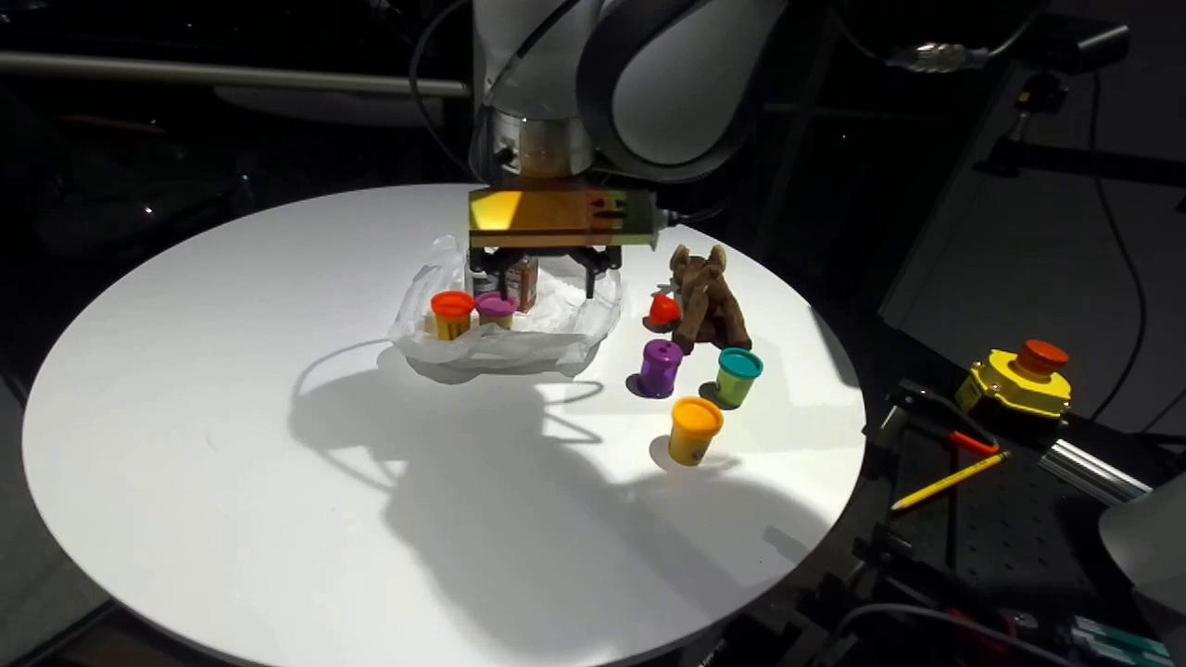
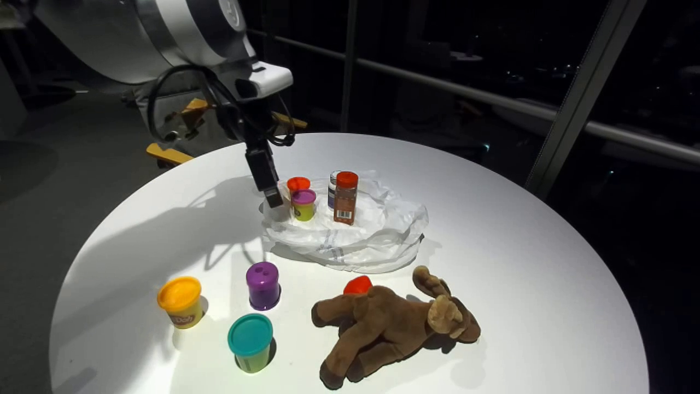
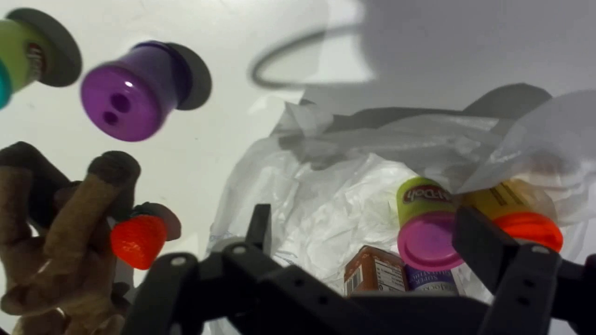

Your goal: Put the contents in the white plastic bag

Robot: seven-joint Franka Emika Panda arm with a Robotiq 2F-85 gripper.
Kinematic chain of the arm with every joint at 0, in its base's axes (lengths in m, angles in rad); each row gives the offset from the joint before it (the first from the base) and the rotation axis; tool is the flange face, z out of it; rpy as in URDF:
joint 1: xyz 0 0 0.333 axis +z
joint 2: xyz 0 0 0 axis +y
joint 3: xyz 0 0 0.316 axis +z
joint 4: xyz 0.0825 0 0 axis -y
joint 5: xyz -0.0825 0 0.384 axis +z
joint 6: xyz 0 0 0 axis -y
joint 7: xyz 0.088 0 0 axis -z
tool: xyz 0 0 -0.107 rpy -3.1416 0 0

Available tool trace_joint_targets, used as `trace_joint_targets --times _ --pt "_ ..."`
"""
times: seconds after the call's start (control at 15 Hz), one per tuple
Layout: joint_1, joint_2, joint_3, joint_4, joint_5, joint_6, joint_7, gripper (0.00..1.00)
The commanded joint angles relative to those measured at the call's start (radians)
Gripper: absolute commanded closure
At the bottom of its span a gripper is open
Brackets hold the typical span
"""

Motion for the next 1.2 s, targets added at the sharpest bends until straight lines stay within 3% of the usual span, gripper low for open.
trace_joint_targets --times 0.0,0.27,0.53,0.8,1.13 --pt "-0.003 -0.230 0.054 -0.251 -0.071 0.014 0.006 0.00" --pt "-0.058 -0.389 0.169 -0.419 -0.040 -0.018 -0.024 0.00" --pt "-0.155 -0.375 0.270 -0.455 0.100 -0.005 -0.206 0.00" --pt "-0.190 -0.228 0.276 -0.405 0.102 0.011 -0.191 0.00" --pt "-0.170 -0.149 0.265 -0.389 0.108 -0.003 -0.213 0.00"
